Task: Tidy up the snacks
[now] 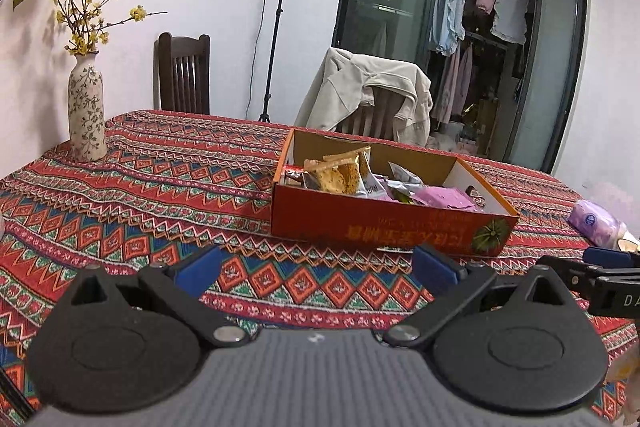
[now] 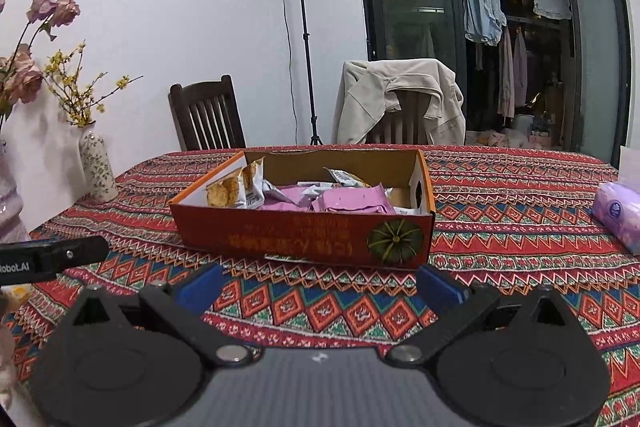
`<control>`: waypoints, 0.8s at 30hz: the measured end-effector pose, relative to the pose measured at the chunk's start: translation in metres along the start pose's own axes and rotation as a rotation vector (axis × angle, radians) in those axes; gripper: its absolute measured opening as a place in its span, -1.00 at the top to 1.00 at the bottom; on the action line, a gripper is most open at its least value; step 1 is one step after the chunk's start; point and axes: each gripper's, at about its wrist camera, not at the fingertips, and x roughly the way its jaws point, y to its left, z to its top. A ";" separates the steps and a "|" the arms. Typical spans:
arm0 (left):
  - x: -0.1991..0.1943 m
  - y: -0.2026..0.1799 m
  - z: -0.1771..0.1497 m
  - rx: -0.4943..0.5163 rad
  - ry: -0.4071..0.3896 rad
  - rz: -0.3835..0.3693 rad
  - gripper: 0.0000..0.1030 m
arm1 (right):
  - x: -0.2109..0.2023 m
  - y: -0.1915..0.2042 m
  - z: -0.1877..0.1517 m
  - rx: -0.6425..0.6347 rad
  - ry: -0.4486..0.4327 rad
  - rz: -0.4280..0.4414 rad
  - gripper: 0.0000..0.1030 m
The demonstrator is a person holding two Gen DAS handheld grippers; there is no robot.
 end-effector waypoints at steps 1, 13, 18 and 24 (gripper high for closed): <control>-0.002 0.000 -0.001 0.001 0.000 -0.001 -1.00 | -0.001 0.000 -0.001 -0.001 0.001 -0.001 -1.00; -0.017 -0.005 -0.006 0.017 -0.013 -0.020 -1.00 | -0.016 0.003 -0.011 0.001 0.003 -0.007 -1.00; -0.019 -0.007 -0.006 0.022 -0.015 -0.023 -1.00 | -0.018 0.001 -0.013 0.002 0.004 -0.009 -1.00; -0.019 -0.008 -0.007 0.026 -0.013 -0.024 -1.00 | -0.018 0.001 -0.015 0.005 0.007 -0.008 -1.00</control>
